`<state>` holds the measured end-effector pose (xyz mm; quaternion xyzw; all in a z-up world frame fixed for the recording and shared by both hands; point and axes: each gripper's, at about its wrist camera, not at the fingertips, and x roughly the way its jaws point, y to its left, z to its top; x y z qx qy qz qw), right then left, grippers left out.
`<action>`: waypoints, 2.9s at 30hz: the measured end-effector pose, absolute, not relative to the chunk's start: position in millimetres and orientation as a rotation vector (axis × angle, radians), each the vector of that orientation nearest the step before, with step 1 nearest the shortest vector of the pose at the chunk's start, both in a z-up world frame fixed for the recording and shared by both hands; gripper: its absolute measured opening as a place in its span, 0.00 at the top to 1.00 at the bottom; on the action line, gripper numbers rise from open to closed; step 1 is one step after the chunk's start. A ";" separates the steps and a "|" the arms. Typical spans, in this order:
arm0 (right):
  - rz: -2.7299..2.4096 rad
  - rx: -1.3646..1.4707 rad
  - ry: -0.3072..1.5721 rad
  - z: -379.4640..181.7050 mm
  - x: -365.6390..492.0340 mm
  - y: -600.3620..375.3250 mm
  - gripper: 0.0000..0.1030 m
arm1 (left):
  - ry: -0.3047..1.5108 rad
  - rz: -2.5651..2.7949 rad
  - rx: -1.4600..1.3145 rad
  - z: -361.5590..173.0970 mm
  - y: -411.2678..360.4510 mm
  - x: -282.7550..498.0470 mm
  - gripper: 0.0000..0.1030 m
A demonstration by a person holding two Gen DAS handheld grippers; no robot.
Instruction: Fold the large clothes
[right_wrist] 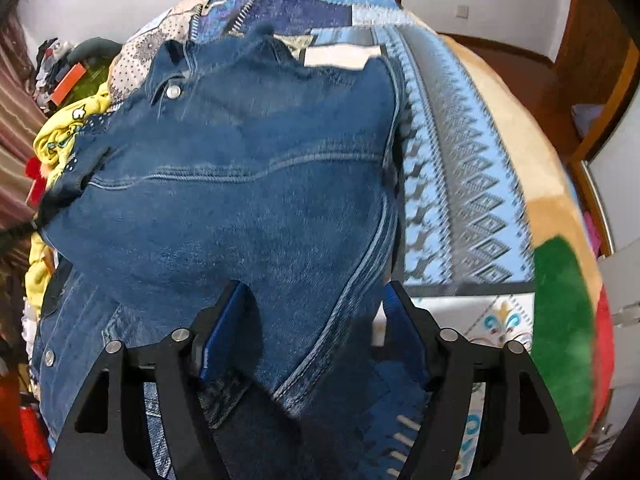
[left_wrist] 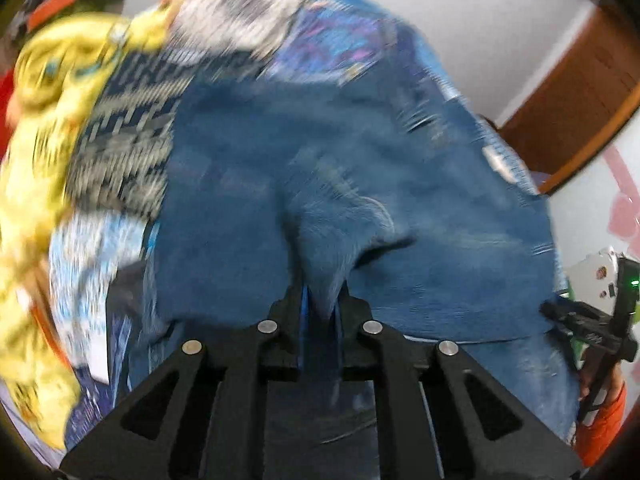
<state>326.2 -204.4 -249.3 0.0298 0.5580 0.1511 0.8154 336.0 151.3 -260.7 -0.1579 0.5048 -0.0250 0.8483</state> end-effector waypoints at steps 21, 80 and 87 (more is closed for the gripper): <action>0.298 0.000 1.137 -220.8 329.8 -200.7 0.29 | 0.991 0.133 -0.291 -236.1 231.9 285.6 0.46; 0.244 -0.008 1.083 -247.1 541.4 -155.4 0.74 | 1.058 0.261 -0.251 -272.6 278.1 489.7 0.84; 0.258 -0.019 1.119 -224.7 525.8 -157.4 0.58 | 1.094 0.234 -0.222 -258.4 260.6 477.6 0.64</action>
